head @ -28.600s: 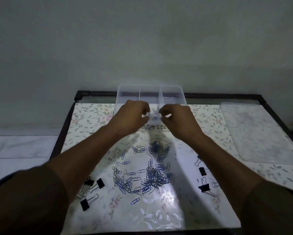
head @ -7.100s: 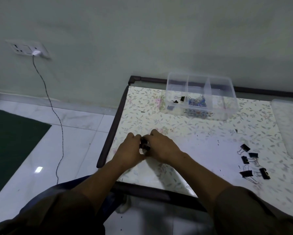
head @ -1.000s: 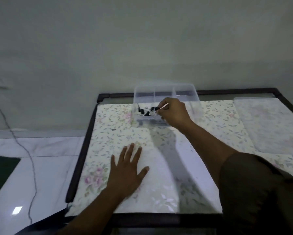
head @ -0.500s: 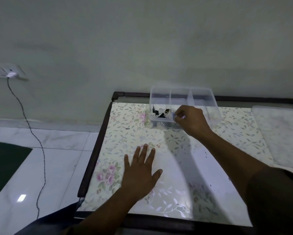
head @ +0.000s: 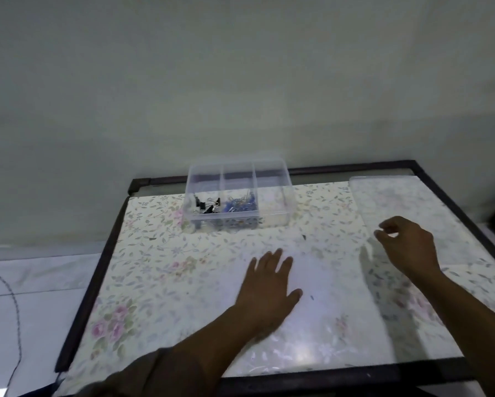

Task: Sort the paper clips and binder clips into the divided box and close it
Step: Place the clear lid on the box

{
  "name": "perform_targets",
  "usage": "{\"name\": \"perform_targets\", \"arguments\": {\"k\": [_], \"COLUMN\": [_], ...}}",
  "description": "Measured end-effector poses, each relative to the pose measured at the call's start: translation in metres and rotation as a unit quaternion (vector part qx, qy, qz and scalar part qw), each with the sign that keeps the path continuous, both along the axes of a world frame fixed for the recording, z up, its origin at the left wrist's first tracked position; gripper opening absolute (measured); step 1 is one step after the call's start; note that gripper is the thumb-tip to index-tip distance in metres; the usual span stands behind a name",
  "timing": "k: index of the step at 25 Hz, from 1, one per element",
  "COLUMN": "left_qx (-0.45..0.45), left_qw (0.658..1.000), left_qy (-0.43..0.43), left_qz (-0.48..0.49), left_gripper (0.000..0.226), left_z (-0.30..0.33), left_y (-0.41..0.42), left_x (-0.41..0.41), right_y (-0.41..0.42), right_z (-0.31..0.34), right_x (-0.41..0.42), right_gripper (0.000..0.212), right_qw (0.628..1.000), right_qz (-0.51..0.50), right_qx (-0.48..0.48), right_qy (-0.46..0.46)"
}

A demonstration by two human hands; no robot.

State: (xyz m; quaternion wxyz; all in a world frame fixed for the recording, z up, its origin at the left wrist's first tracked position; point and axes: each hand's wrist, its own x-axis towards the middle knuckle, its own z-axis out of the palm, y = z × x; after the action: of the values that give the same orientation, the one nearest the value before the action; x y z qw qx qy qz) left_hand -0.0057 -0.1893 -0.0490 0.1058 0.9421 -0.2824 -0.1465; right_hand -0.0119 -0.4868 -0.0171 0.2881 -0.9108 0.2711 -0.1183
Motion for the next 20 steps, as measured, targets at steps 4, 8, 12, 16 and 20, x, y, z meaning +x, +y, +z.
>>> {"name": "perform_targets", "arguments": {"k": [4, 8, 12, 16, 20], "left_qx": [-0.022, 0.002, 0.026, -0.007, -0.015], "left_qw": [0.994, 0.988, 0.986, 0.988, 0.989], "left_qy": [-0.011, 0.007, 0.031, 0.038, 0.074], "left_qz": [-0.102, -0.151, -0.163, -0.15, -0.129], "left_gripper": [0.076, 0.079, 0.082, 0.079, 0.073], "left_z": [0.007, 0.003, -0.017, -0.02, -0.002], "left_y": [-0.109, -0.187, -0.201, -0.183, -0.159], "left_x": [0.013, 0.02, 0.011, 0.01, 0.025], "right_y": [-0.065, -0.102, -0.122, -0.135, -0.114], "right_z": [-0.014, -0.026, -0.038, -0.033, 0.003], "right_x": [-0.026, -0.043, -0.044, -0.044, -0.035], "right_gripper": [0.036, 0.062, 0.078, 0.071, 0.022], "right_qw": [0.994, 0.974, 0.972, 0.961, 0.908], "right_qz": [-0.081, -0.143, -0.15, -0.239, -0.192], "right_qx": [-0.045, -0.088, -0.035, 0.13, 0.368], "right_qy": [0.06, 0.149, 0.18, 0.054, -0.05]}}
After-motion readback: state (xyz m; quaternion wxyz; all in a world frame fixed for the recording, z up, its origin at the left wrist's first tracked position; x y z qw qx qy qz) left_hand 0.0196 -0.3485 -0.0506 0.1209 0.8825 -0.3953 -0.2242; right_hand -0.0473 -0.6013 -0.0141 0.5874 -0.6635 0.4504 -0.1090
